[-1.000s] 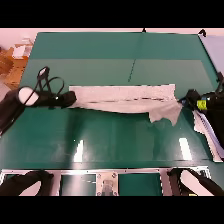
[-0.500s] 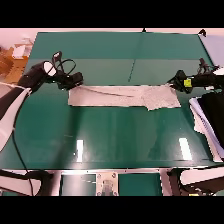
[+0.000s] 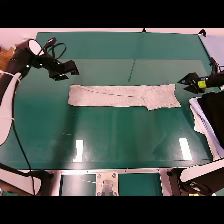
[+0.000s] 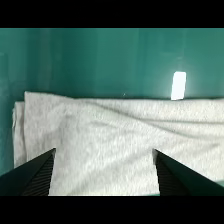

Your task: Fold the shirts.

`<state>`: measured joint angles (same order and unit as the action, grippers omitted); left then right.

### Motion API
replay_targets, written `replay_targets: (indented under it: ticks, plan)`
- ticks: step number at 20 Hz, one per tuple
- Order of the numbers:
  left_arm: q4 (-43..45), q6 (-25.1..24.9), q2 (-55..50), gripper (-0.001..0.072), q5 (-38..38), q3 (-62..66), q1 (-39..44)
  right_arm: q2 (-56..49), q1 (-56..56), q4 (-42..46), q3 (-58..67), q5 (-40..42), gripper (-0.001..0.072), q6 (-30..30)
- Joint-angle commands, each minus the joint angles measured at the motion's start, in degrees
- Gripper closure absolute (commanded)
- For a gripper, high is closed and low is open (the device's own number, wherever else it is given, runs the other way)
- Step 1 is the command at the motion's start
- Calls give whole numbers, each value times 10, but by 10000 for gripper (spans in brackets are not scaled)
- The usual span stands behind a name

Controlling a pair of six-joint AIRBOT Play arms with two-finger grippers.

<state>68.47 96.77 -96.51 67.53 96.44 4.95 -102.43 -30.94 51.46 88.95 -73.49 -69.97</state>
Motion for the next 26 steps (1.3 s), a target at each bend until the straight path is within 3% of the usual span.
replay_targets:
  ticks: [1, 7, 8, 10, 11, 17, 22, 26]
  plan:
    - [-1, -8, -1, -4, 56, 23, -7, -43, -28, 10, 8, -73, 43, 46]
    - [-61, -9, -1, -2, 49, 23, -7, -131, 10, -56, 8, -110, 44, 77]
    - [-73, -13, -1, 23, 44, 23, -5, -137, 22, -56, 8, -107, 71, 77]
    - [-75, -40, -2, 635, 23, 23, 7, -140, 38, -56, 9, -106, 528, 92]
    - [-75, -48, -3, 686, 11, 23, 18, -140, 42, -57, 12, -107, 672, 92]
    - [-95, -72, -67, 686, -119, 15, 147, -79, 45, -59, 62, -146, 698, 68]
    - [-258, -135, -183, 686, -292, 15, 264, 35, 79, -61, 114, -212, 698, 44]
    - [-369, -167, -233, 685, -346, 19, 306, 104, 139, -61, 160, -211, 698, 44]
